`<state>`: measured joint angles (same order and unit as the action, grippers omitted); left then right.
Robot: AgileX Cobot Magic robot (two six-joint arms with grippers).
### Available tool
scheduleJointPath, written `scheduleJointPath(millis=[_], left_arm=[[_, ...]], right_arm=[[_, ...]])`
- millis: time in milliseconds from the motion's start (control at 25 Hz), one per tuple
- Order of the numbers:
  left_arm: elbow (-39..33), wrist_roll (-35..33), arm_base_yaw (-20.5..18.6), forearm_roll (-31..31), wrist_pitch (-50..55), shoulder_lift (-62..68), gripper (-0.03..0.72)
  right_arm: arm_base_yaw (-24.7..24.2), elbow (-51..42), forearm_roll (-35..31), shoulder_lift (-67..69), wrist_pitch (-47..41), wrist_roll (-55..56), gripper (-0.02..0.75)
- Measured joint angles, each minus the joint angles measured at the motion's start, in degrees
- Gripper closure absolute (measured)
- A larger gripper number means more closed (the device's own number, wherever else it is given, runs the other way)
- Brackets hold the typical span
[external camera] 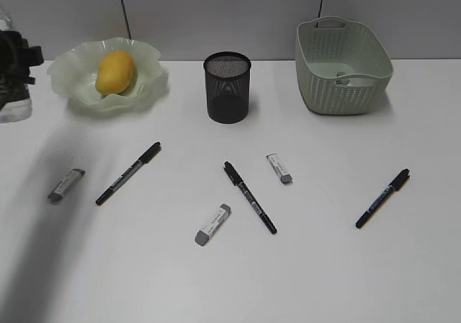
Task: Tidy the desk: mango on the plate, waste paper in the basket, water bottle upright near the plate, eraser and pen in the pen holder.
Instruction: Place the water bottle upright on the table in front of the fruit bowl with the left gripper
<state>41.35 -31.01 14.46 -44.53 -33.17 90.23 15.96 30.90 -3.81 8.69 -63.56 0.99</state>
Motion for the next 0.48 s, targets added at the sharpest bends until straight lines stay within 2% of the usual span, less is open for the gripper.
scheduleJointPath(millis=[120, 240, 480], left_arm=[[-0.1, 12.4, 0.1, 7.3, -5.8, 6.1, 0.177], [-0.1, 21.8, 0.1, 14.3, -14.3, 12.6, 0.177], [-0.1, 26.4, 0.1, 20.1, -26.2, 21.5, 0.177]], right_arm=[[0.0, 0.0, 0.0, 0.0, 0.1, 0.0, 0.154], [0.0, 0.0, 0.0, 0.0, 0.2, 0.0, 0.154], [0.0, 0.0, 0.0, 0.0, 0.2, 0.0, 0.154]])
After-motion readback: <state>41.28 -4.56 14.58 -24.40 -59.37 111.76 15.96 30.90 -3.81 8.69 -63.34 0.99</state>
